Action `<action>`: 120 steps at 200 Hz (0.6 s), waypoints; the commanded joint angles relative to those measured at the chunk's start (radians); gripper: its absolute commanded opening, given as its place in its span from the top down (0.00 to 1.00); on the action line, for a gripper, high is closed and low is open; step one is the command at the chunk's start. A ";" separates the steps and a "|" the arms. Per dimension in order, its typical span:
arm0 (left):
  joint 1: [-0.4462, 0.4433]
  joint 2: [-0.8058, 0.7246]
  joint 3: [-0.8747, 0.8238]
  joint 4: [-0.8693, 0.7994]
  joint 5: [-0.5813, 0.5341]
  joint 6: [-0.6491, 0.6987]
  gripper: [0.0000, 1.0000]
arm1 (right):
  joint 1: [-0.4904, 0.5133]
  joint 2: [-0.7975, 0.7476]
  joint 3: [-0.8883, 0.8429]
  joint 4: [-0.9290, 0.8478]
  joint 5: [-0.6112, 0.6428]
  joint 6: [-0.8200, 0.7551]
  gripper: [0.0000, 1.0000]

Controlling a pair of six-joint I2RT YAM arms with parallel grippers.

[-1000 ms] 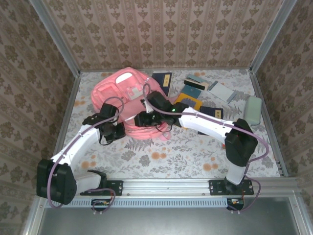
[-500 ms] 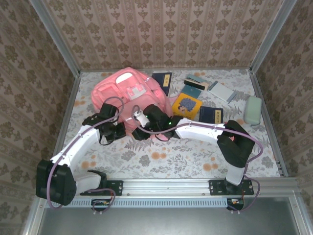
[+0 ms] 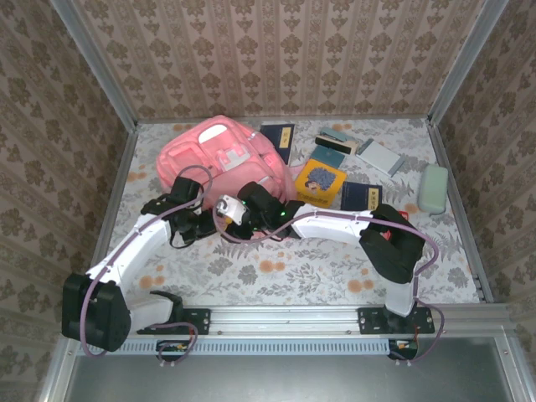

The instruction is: Pack the student bag

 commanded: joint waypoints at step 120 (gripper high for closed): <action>0.020 0.023 0.040 0.006 0.000 0.022 1.00 | 0.009 0.014 0.031 -0.055 0.147 -0.063 1.00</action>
